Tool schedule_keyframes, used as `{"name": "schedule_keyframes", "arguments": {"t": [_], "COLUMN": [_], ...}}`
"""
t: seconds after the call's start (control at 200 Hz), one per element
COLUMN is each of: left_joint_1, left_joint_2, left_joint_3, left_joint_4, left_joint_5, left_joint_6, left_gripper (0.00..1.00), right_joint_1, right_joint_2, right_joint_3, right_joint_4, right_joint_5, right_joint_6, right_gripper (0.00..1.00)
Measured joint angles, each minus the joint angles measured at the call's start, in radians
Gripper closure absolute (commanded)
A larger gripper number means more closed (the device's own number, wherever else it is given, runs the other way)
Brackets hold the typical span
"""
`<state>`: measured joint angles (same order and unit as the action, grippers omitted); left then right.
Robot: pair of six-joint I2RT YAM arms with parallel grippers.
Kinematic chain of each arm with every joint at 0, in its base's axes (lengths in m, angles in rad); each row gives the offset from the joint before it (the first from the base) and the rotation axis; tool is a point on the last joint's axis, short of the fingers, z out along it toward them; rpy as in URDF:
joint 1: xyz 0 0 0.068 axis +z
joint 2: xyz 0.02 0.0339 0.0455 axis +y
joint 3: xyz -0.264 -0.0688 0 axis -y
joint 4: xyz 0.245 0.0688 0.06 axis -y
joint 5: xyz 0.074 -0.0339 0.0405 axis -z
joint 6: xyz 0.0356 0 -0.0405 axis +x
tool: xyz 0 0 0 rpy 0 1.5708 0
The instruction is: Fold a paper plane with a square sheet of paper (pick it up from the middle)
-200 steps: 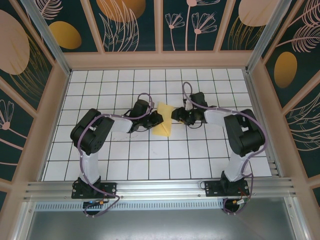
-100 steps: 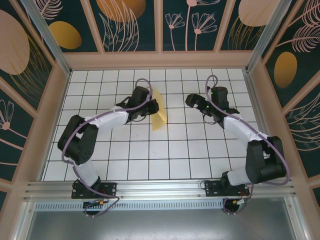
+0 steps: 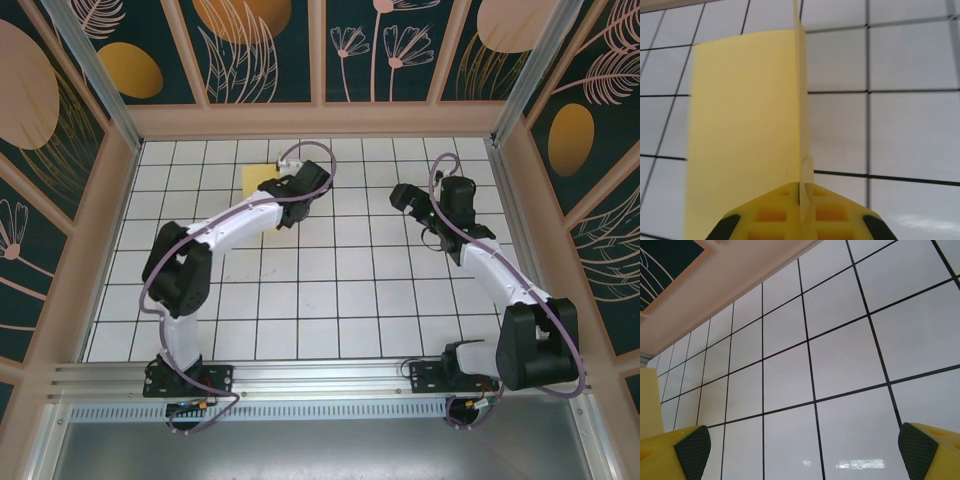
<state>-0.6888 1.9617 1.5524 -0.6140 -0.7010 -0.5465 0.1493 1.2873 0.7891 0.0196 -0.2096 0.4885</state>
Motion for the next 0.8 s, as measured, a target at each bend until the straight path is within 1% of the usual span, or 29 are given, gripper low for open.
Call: {"name": "schedule_keyframes", "arguments": {"t": [0.11, 0.24, 0.35, 0.495, 0.6, 0.726, 0.801], "left_joint_1": [-0.009, -0.024, -0.040, -0.061, -0.071, -0.076, -0.076], "left_joint_2": [0.109, 0.199, 0.241, 0.273, 0.293, 0.301, 0.300], "left_joint_3": [0.021, 0.045, 0.063, 0.072, 0.073, 0.070, 0.069], "left_joint_4": [-0.046, -0.073, -0.074, -0.058, -0.040, -0.017, -0.011], "left_joint_5": [-0.060, -0.091, -0.093, -0.062, -0.028, 0.013, 0.020], "left_joint_6": [0.000, 0.001, 0.001, 0.000, -0.007, -0.015, -0.023], "left_gripper": [0.95, 0.95, 0.94, 0.93, 0.89, 0.77, 0.70], "right_joint_1": [-0.013, -0.019, -0.026, -0.032, -0.032, -0.032, -0.032], "right_joint_2": [0.001, 0.001, 0.006, 0.039, 0.063, 0.070, 0.070], "right_joint_3": [-0.005, -0.006, -0.006, -0.006, -0.006, -0.005, -0.005], "right_joint_4": [-0.001, -0.002, -0.008, -0.029, -0.039, -0.050, -0.054], "right_joint_5": [0.000, 0.003, 0.005, 0.005, 0.004, 0.004, 0.004], "right_joint_6": [0.000, 0.000, 0.000, 0.001, 0.004, 0.008, 0.008], "right_gripper": [0.01, 0.01, 0.01, 0.01, 0.01, 0.01, 0.01]}}
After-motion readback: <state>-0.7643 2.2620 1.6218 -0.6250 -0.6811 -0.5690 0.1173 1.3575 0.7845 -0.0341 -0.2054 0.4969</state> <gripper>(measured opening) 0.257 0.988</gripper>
